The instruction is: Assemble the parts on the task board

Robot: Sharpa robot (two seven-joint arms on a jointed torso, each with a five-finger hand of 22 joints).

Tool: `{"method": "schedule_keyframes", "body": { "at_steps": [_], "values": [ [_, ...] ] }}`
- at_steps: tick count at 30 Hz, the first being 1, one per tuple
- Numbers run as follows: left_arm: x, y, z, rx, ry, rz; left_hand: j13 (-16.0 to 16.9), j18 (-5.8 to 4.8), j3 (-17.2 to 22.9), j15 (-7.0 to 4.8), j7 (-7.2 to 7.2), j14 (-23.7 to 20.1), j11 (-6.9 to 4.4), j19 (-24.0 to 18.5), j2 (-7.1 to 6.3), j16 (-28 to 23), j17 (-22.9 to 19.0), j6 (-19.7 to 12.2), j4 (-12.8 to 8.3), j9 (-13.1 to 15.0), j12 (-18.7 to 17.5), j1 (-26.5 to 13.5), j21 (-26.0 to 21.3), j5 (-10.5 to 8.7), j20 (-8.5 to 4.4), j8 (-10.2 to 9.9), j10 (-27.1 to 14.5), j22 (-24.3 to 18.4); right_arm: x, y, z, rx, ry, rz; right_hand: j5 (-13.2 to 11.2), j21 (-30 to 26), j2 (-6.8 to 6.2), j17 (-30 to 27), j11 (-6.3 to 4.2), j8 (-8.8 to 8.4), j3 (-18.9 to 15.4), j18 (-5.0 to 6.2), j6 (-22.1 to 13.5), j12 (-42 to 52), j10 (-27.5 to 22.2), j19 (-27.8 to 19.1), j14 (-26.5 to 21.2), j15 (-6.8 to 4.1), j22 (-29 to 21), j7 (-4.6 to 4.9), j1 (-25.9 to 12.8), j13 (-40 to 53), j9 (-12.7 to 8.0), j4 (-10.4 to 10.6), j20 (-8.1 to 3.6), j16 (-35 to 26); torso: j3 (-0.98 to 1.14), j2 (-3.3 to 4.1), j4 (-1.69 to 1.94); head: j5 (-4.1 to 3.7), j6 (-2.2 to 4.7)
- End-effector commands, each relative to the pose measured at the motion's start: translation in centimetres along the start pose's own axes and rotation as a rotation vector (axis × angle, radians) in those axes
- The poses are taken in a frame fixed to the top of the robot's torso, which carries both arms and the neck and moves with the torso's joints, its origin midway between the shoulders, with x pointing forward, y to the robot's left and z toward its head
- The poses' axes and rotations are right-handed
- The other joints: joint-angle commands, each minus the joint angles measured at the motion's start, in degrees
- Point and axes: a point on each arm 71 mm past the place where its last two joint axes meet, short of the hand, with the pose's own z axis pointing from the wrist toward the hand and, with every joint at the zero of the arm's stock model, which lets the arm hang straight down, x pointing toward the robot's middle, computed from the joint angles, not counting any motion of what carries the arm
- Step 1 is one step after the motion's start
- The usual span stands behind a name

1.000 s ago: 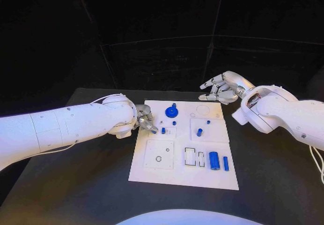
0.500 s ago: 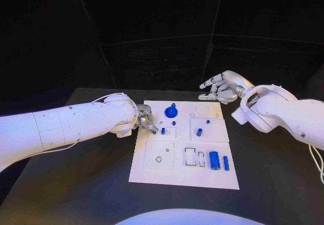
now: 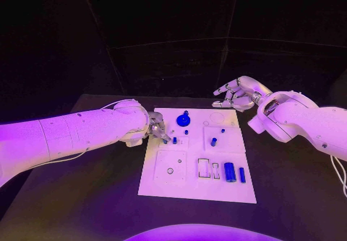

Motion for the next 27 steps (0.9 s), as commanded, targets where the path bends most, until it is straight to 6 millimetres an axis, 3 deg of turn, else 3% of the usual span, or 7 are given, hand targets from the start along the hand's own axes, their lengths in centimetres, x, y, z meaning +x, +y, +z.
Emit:
{"method": "schedule_keyframes", "body": {
  "at_steps": [1, 13, 27],
  "values": [
    [0.35, 0.11, 0.13, -0.012, 0.022, 0.013, 0.1, -0.2, -0.5, -0.28, -0.02, 6.1, -0.08, 0.9, 0.14, 0.4, 15.1, 0.3, 0.1, -0.1, 0.3, -0.8, 0.3, -0.03, -0.47, 0.4, 0.1, 0.5, -0.03, 0.19, 0.02, -0.008, 0.001, 0.002, 0.3, -0.3, 0.56, 0.1, -0.02, 0.34, 0.0, 1.12, -0.2, 0.1, -0.4, 0.1, 0.2, -0.33, 0.0, -0.01, -0.1, -0.1, 0.0, 0.4, -0.13, -0.2, 0.02, 0.05, 0.03, -0.11, -0.06],
    [0.2, 0.24, 0.24, -0.018, 0.018, 0.011, 0.2, -0.28, -5.5, -0.35, -0.1, 6.1, -0.14, 1.0, -0.06, 0.4, 15.1, 0.8, 2.1, -0.2, 0.6, -3.1, 0.6, -0.07, -0.55, 0.5, 0.1, 0.9, -0.06, 0.17, 0.01, -0.007, -0.001, 0.002, 0.4, -0.4, 0.62, -0.1, -0.03, 0.37, 0.0, 1.15, -0.2, 0.0, -0.5, 0.1, 0.2, -0.34, -0.2, -0.01, 0.0, -0.3, 0.0, 0.4, -0.14, -0.4, 0.02, 0.01, 0.02, -0.19, -0.13],
    [-0.2, 0.81, -0.02, -0.019, -0.034, -0.022, -0.1, -0.26, -16.8, -0.34, -0.05, 6.1, -0.1, 1.0, -1.28, 0.4, 15.1, 1.1, 8.1, -0.5, 0.5, -7.0, 0.3, -0.16, -0.58, 0.5, -0.2, 1.0, -0.12, 0.12, -0.01, -0.006, -0.005, 0.002, 0.3, -0.6, 0.58, -0.1, 0.02, 0.39, -0.3, 1.16, -0.3, 0.0, -0.6, 0.1, 0.2, -0.31, -0.3, 0.03, -0.4, -0.4, 0.0, 0.8, -0.13, -0.5, -0.03, 0.05, 0.0, -0.4, 0.0]
  ]
}}
